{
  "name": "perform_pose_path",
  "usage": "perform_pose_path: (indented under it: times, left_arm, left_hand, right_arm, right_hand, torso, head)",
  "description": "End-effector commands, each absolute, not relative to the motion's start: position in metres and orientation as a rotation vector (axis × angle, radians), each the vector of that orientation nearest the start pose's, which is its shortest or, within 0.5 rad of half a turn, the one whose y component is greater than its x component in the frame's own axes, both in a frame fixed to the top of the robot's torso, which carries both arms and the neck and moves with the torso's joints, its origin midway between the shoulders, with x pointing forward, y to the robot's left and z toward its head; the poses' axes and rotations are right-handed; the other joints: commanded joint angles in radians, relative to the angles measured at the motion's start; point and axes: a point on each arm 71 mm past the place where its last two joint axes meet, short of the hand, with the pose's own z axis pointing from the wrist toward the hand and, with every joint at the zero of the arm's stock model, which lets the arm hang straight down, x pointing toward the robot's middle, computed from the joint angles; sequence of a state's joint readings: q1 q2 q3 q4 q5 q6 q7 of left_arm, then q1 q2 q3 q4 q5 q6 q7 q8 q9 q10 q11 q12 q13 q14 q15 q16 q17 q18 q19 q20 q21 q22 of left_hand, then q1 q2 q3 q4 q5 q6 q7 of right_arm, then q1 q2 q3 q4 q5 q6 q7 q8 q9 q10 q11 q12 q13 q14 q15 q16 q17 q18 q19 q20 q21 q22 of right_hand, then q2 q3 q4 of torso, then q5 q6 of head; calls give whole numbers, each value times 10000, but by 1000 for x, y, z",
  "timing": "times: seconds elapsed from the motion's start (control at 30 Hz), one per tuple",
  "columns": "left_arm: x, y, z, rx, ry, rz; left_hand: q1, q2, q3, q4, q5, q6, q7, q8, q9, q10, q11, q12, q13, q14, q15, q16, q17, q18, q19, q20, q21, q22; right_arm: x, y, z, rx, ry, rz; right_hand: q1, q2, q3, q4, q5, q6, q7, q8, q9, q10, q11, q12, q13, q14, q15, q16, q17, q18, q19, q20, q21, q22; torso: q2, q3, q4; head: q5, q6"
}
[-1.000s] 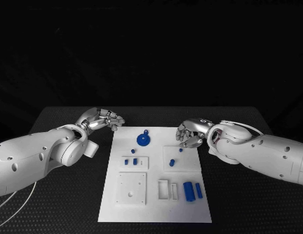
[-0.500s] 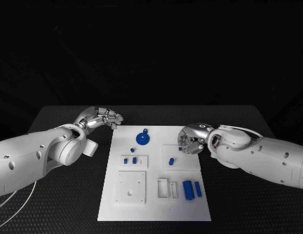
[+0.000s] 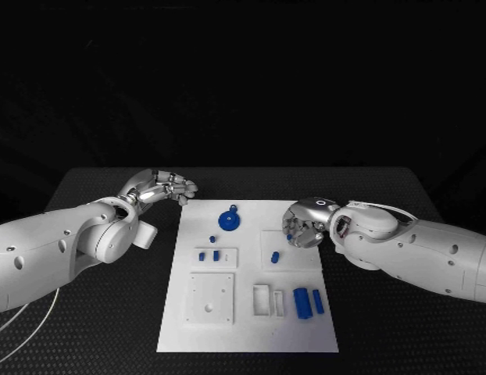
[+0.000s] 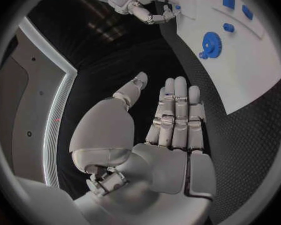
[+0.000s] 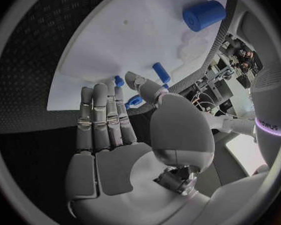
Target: Assemble the parts on the task board
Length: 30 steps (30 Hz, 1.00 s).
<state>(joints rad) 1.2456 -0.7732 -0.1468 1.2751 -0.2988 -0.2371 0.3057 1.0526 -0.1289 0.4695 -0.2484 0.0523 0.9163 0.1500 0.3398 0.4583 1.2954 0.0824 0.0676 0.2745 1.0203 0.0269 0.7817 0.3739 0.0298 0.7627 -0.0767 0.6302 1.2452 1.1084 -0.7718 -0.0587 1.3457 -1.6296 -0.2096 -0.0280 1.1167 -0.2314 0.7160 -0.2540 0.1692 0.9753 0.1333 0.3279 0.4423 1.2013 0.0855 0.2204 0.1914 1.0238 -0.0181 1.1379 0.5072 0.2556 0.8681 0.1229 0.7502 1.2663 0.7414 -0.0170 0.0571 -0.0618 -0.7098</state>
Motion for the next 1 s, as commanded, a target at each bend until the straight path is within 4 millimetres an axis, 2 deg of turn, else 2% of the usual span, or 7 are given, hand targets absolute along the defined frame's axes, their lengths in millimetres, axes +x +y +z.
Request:
perform_pose_path:
  times: [0.03,0.2,0.53,1.0]
  left_arm:
    - [524,242,-208,-8269,16178,-12823]
    - [525,242,-208,-8297,16226,-12804]
    - [525,242,-209,-8346,16288,-12746]
    - [525,243,-210,-8422,16381,-12615]
  left_hand:
    - [-8,98,8,-26,55,-88,-9,18,-9,-90,0,-3,-10,45,11,-69,10,-17,18,49,-37,12]
    - [-2,108,15,-28,57,-86,-10,21,-9,-88,-2,3,-9,55,11,-83,18,-14,21,49,-41,16]
    - [-1,106,17,-33,56,-84,-11,23,-8,-87,-3,7,-7,64,11,-99,28,-12,21,51,-48,21]
    - [82,46,38,-123,52,-127,-1,9,-14,-129,10,5,-11,75,24,-202,75,-4,14,64,-87,49]
  right_arm:
    - [488,-207,-255,-3943,18110,5118]
    - [487,-205,-259,-4270,18161,4829]
    - [486,-202,-263,-4787,18098,4243]
    - [481,-201,-271,-5745,18115,3217]
  right_hand:
    - [134,36,128,20,-107,102,-13,55,-12,125,-13,-79,-20,50,-26,37,-23,62,89,-9,-45,16]
    - [202,66,362,77,-338,245,-67,103,-22,328,-58,-153,-21,51,-59,51,-47,62,103,-10,-73,37]
    - [317,95,614,72,-455,390,-127,150,-31,513,-107,-214,-8,63,-100,65,-67,62,131,-23,-96,56]
    - [706,-54,1375,80,-468,693,-234,236,-63,820,-181,-357,28,210,-173,100,-108,62,325,-75,-93,96]
  torso:
    - [2,-3,-2]
    - [-1,-5,-3]
    - [-1,0,-1]
    - [-6,5,-10]
  head:
    - [21,-18]
    - [12,-40]
    - [-3,-67]
    - [-38,-134]
